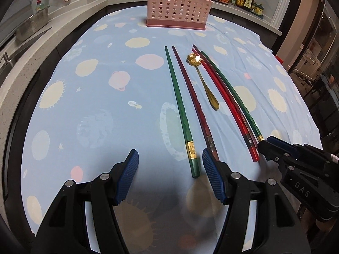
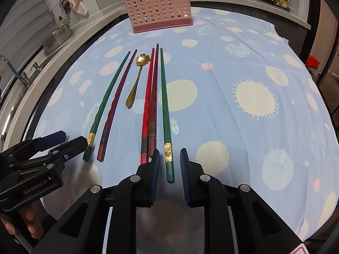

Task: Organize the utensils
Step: 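Close the right tool on a green chopstick while the left tool grasps another green chopstick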

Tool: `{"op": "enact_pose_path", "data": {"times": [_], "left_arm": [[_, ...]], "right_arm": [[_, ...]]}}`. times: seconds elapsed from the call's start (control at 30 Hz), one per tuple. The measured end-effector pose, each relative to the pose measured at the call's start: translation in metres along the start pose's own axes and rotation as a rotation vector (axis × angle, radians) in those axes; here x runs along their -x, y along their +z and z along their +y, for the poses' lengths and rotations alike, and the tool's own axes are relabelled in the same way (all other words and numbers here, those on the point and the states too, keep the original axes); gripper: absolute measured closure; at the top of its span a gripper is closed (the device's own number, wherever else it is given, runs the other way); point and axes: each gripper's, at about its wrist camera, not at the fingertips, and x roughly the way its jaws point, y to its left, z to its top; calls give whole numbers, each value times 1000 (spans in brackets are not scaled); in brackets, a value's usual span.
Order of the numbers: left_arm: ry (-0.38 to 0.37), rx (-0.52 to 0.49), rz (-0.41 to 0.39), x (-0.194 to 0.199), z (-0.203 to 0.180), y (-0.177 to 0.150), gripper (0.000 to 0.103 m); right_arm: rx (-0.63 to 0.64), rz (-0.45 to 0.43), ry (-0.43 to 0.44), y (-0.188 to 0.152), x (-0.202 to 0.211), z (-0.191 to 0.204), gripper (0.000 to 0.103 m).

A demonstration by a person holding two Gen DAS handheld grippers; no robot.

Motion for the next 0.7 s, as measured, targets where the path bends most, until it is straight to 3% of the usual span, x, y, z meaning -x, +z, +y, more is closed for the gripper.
{"op": "enact_pose_path", "data": {"times": [0.3, 0.7], "left_arm": [[32, -10, -3, -9, -2, 0, 55], [18, 5, -14, -8, 3, 0, 88]], "right_arm": [[2, 0, -3, -1, -2, 0, 89], [7, -4, -5, -1, -3, 0, 95]]}}
